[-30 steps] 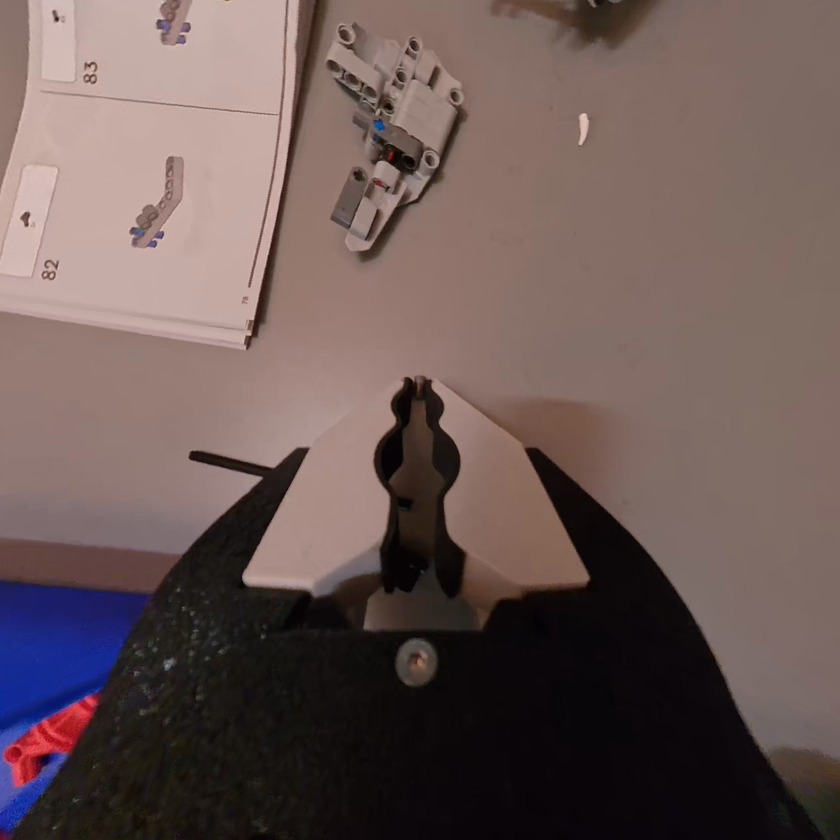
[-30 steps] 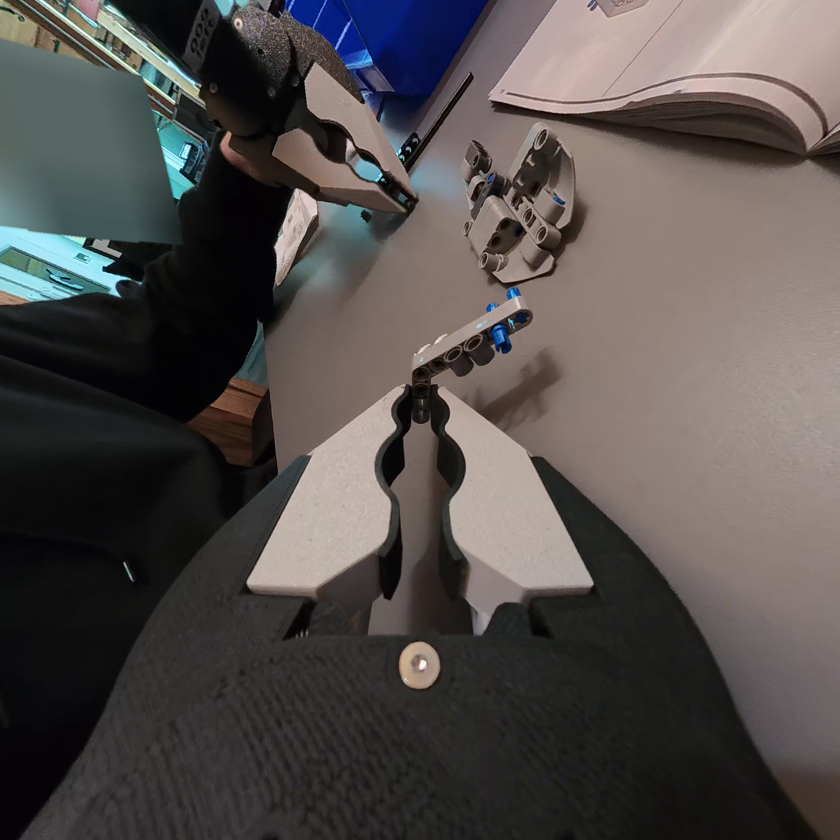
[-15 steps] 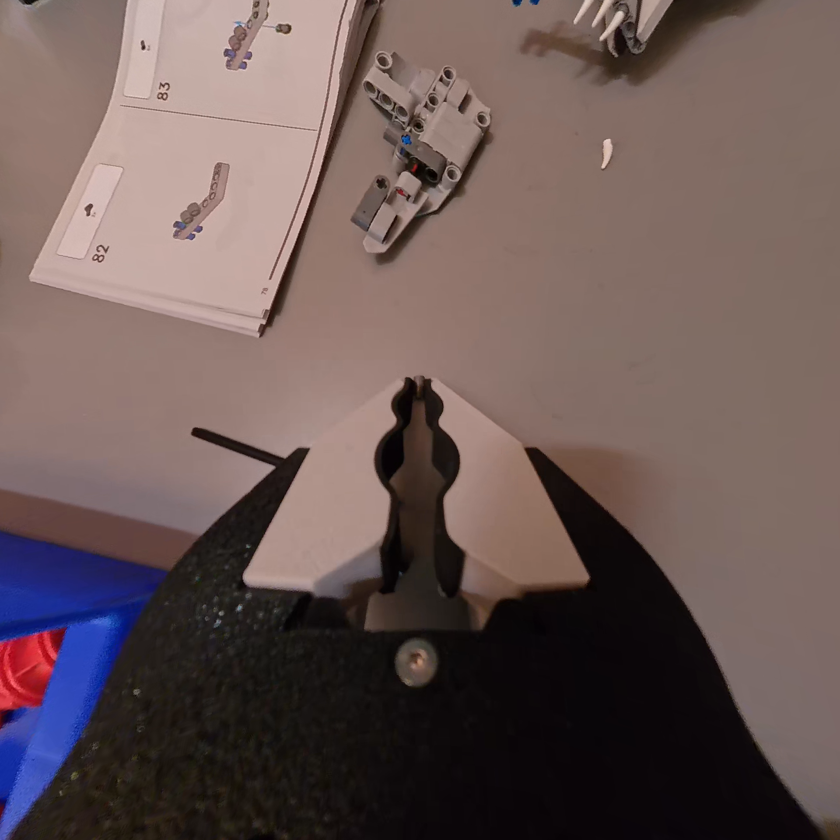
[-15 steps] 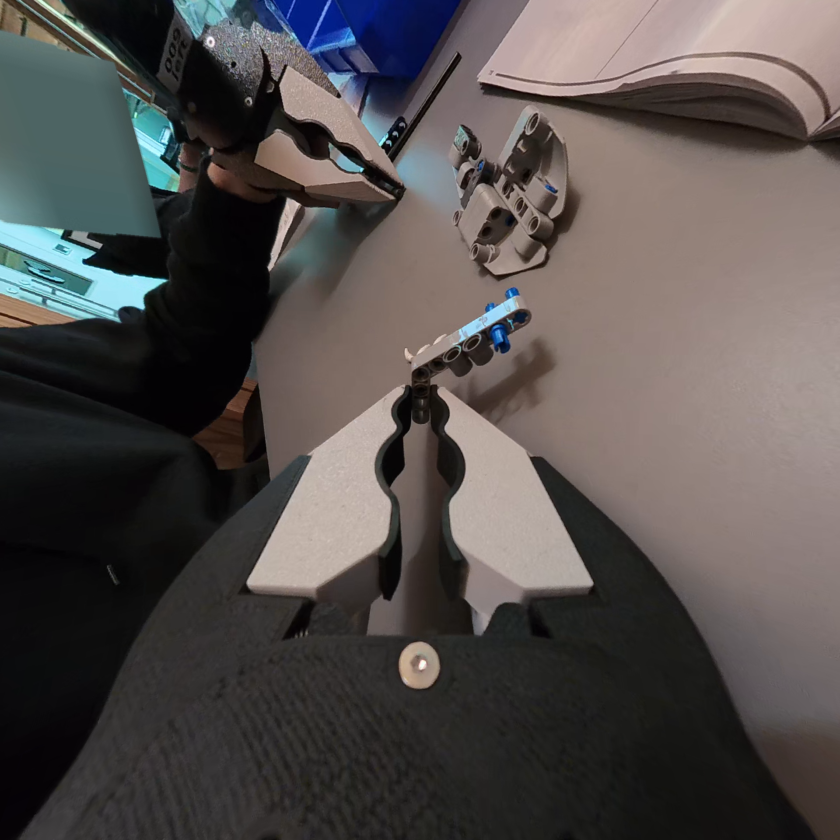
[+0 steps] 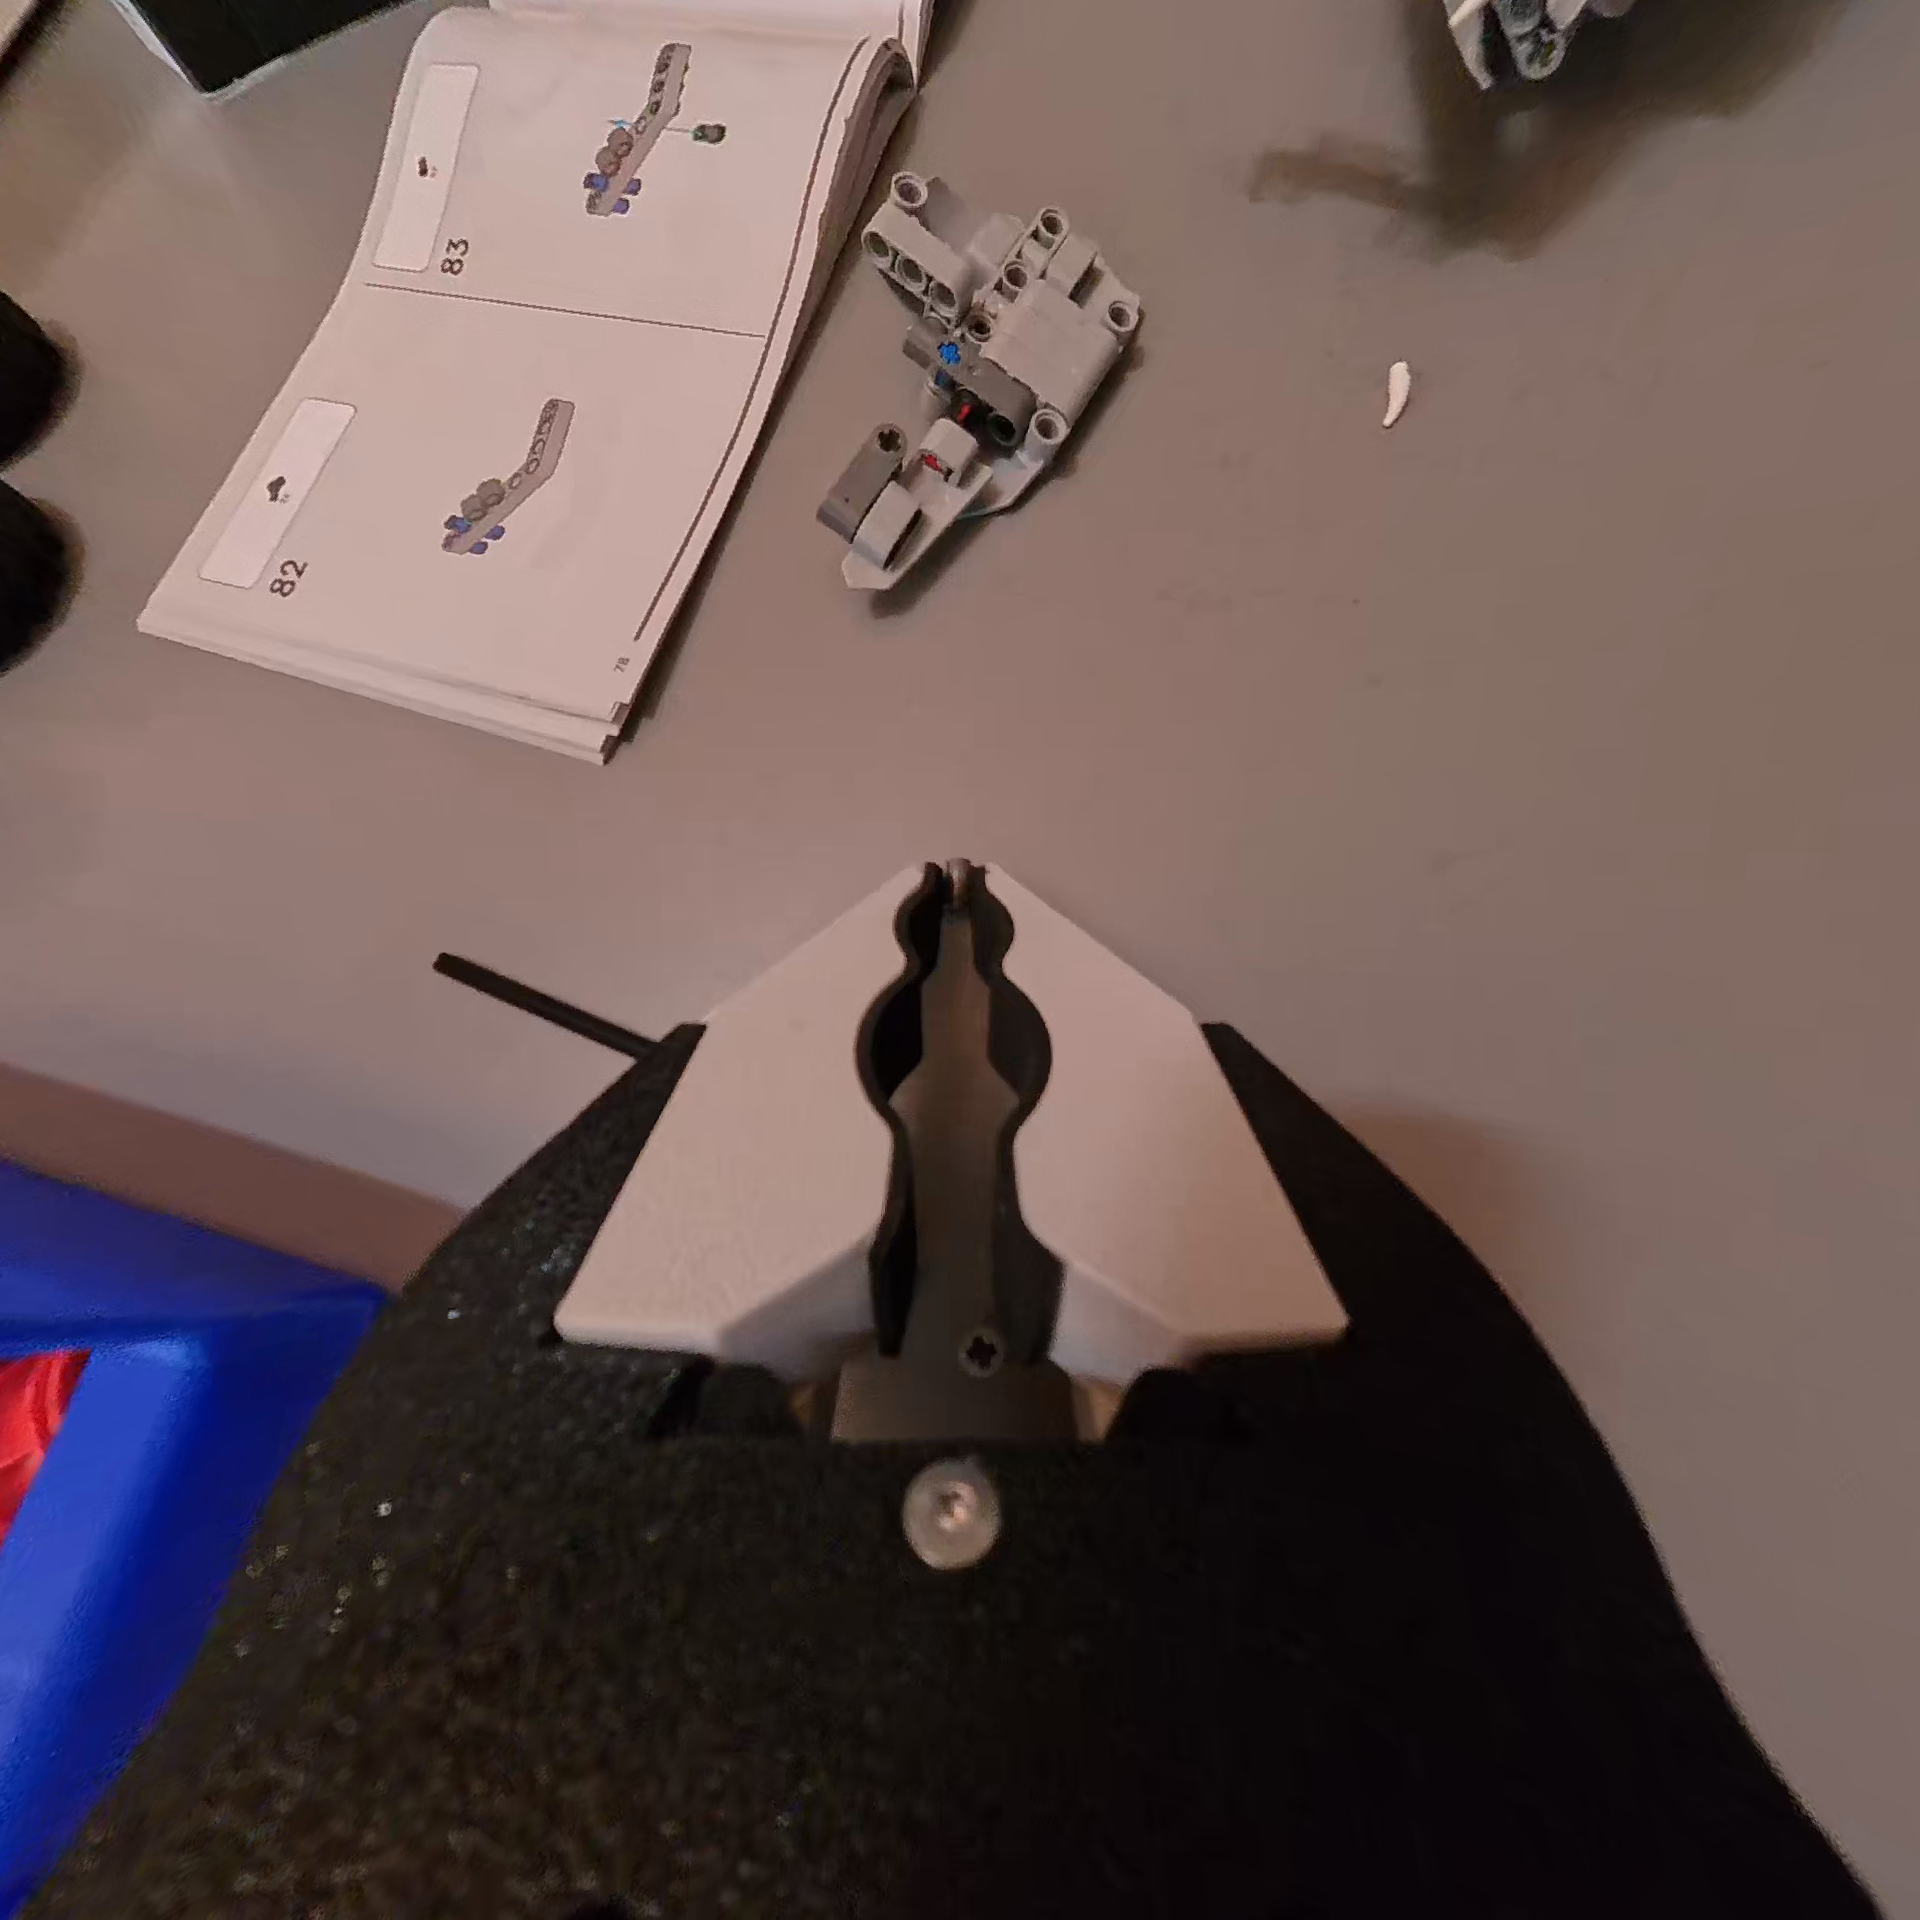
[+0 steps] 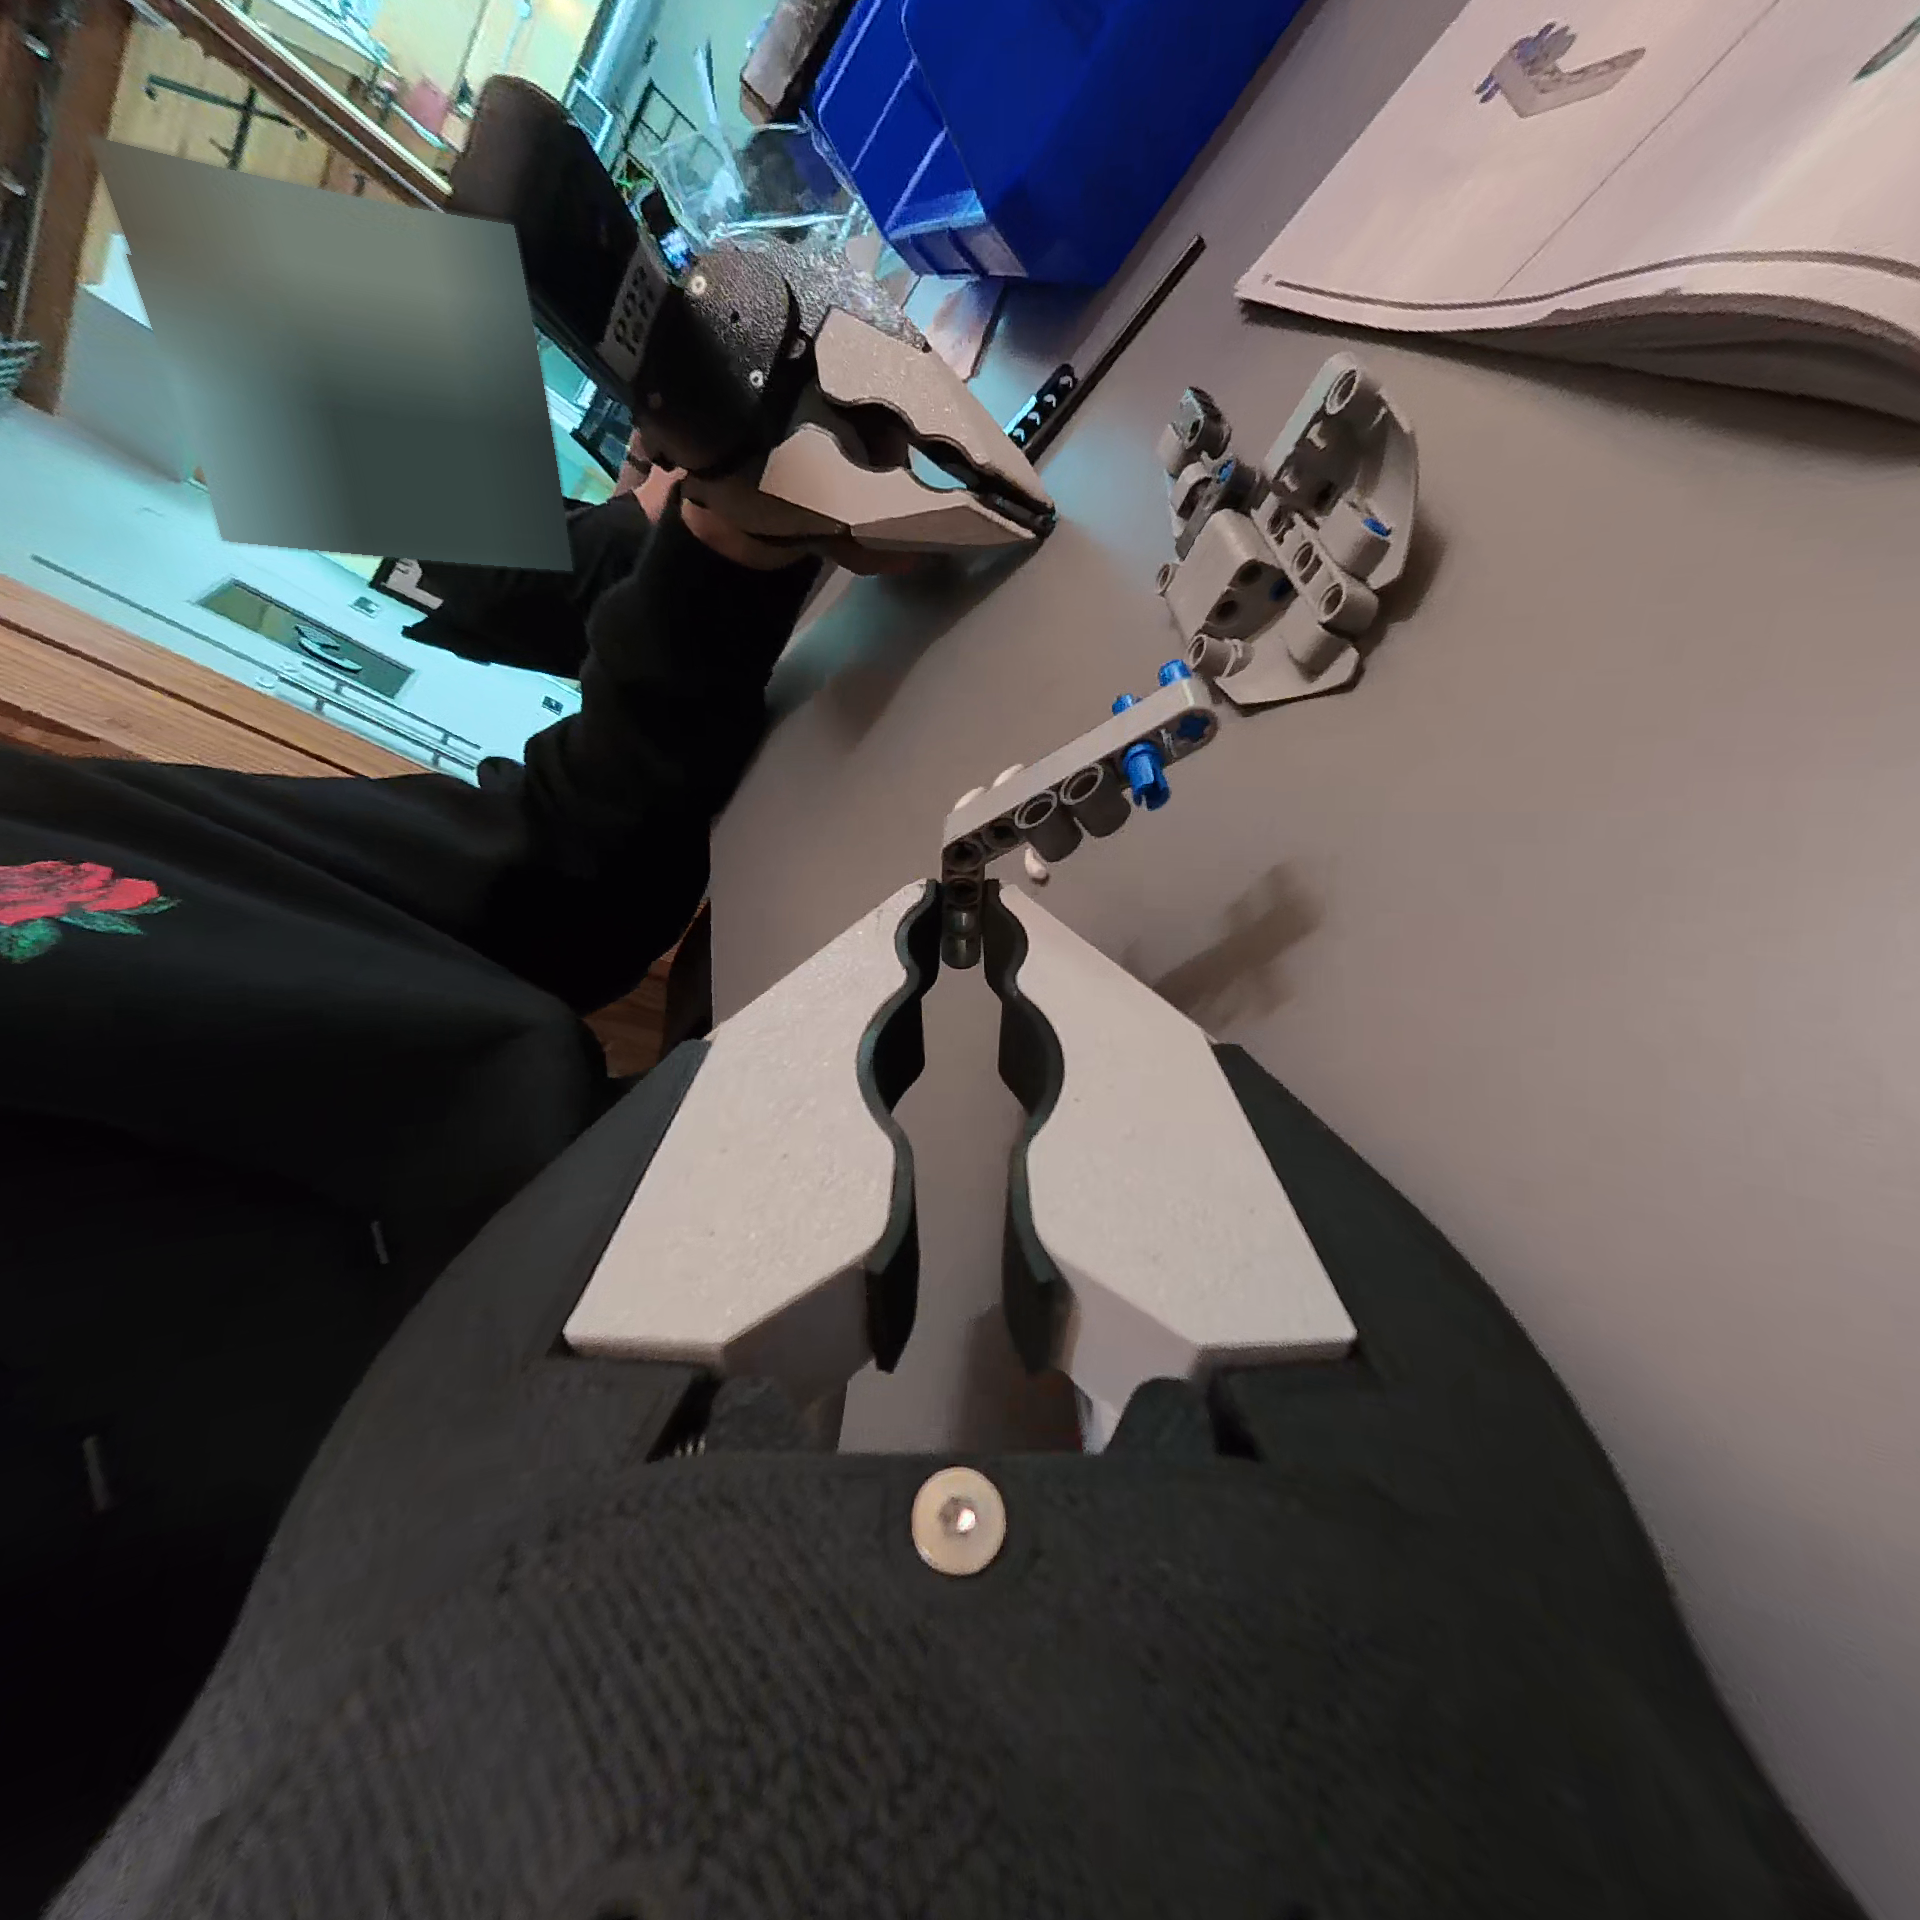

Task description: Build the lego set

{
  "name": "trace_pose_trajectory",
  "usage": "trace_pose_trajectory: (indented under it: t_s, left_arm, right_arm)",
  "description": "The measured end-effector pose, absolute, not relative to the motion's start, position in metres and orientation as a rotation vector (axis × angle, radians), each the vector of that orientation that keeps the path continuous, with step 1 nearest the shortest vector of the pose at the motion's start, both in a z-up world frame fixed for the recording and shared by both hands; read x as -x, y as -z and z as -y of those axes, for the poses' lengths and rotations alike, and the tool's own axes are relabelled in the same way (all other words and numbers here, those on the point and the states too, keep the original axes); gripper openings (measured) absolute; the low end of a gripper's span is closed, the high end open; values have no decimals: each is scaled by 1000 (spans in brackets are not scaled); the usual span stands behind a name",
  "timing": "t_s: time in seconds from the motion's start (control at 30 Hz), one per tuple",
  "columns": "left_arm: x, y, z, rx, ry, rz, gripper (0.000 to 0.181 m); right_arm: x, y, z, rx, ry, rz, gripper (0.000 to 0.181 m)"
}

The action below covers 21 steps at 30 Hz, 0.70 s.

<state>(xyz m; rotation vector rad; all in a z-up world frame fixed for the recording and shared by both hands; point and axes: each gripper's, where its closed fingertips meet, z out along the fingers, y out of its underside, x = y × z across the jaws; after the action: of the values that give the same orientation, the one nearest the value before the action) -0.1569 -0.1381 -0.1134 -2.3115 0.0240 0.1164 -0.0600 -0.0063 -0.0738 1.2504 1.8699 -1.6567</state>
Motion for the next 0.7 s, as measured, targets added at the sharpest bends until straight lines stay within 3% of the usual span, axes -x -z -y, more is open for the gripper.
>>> trace_pose_trajectory:
  t_s: [0.7]
  left_arm:
    - [162,113,143,2314,-114,59,6]
  right_arm:
    - [61,80,7,-1278,1613,-1887,6]
